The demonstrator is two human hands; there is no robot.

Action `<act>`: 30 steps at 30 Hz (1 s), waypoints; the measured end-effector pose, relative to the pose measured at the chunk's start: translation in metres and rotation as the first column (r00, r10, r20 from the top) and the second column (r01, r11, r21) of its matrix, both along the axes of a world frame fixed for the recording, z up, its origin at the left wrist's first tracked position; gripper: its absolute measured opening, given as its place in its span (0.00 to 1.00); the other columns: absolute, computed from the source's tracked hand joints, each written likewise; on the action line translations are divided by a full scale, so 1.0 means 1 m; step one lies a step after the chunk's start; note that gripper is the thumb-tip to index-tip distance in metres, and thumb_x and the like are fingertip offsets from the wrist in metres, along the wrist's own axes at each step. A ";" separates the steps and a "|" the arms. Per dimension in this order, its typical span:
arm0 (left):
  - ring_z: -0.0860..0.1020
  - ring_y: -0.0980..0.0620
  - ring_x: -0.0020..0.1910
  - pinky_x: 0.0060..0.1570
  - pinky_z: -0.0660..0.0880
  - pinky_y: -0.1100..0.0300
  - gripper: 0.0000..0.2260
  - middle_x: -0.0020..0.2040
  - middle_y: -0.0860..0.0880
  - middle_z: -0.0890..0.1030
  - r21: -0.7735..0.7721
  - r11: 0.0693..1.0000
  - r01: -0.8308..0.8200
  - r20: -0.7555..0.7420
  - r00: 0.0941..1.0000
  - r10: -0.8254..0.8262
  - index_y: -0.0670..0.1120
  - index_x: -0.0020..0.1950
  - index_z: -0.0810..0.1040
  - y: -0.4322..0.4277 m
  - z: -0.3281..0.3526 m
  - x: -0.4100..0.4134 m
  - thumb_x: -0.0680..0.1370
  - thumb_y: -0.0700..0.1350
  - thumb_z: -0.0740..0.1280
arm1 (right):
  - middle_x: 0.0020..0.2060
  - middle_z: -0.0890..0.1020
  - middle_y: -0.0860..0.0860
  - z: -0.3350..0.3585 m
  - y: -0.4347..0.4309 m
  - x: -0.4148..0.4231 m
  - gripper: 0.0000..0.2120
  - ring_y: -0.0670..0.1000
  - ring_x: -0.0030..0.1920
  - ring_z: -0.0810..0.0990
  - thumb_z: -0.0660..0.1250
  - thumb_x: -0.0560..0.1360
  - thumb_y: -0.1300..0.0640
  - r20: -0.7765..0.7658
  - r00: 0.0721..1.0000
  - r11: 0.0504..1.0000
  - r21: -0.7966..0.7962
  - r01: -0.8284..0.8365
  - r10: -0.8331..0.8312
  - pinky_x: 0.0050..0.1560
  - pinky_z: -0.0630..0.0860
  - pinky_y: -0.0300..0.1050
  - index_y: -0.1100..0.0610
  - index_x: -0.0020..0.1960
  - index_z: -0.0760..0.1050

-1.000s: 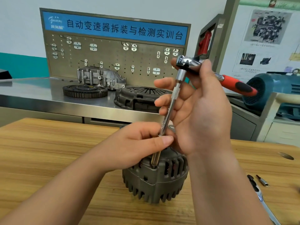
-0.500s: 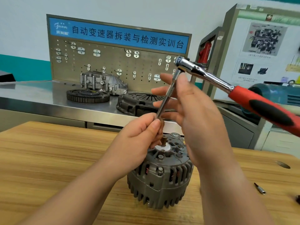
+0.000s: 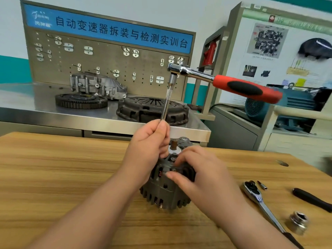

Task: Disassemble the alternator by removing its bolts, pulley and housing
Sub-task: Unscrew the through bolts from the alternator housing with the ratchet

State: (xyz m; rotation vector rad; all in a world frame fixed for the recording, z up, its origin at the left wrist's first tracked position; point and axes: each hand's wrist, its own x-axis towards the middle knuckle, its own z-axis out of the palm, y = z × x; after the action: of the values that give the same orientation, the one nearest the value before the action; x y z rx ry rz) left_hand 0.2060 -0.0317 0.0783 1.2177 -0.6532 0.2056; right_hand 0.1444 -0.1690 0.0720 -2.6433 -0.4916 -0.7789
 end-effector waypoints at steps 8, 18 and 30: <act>0.60 0.57 0.23 0.23 0.61 0.66 0.20 0.25 0.54 0.63 -0.056 0.997 0.046 -0.056 0.997 -0.050 0.47 0.32 0.70 0.005 -0.002 0.001 0.84 0.43 0.53 | 0.45 0.78 0.43 -0.006 0.008 -0.009 0.08 0.44 0.49 0.74 0.70 0.73 0.48 0.064 0.995 0.996 -0.016 0.083 -0.082 0.50 0.71 0.38 0.53 0.46 0.81; 0.61 0.58 0.22 0.23 0.62 0.67 0.24 0.24 0.55 0.64 -0.009 0.996 0.090 -0.059 0.994 -0.091 0.53 0.29 0.74 0.005 -0.002 0.002 0.84 0.43 0.53 | 0.41 0.74 0.42 -0.001 0.012 -0.008 0.02 0.41 0.44 0.70 0.69 0.76 0.55 0.080 0.994 0.994 0.090 0.064 -0.072 0.46 0.67 0.30 0.52 0.46 0.76; 0.61 0.57 0.23 0.24 0.62 0.66 0.23 0.25 0.54 0.64 -0.003 0.995 0.103 -0.076 0.992 -0.103 0.51 0.30 0.74 0.007 -0.002 0.003 0.84 0.43 0.53 | 0.36 0.82 0.43 0.038 -0.053 -0.011 0.04 0.38 0.39 0.79 0.72 0.72 0.49 -0.320 0.928 0.962 0.127 0.240 -0.189 0.38 0.74 0.32 0.46 0.39 0.80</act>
State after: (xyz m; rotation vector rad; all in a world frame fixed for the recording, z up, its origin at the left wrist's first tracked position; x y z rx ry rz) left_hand 0.2089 -0.0245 0.0763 1.1840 -0.6480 0.0725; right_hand 0.1333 -0.2223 0.1100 -2.6211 -0.0508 -0.4311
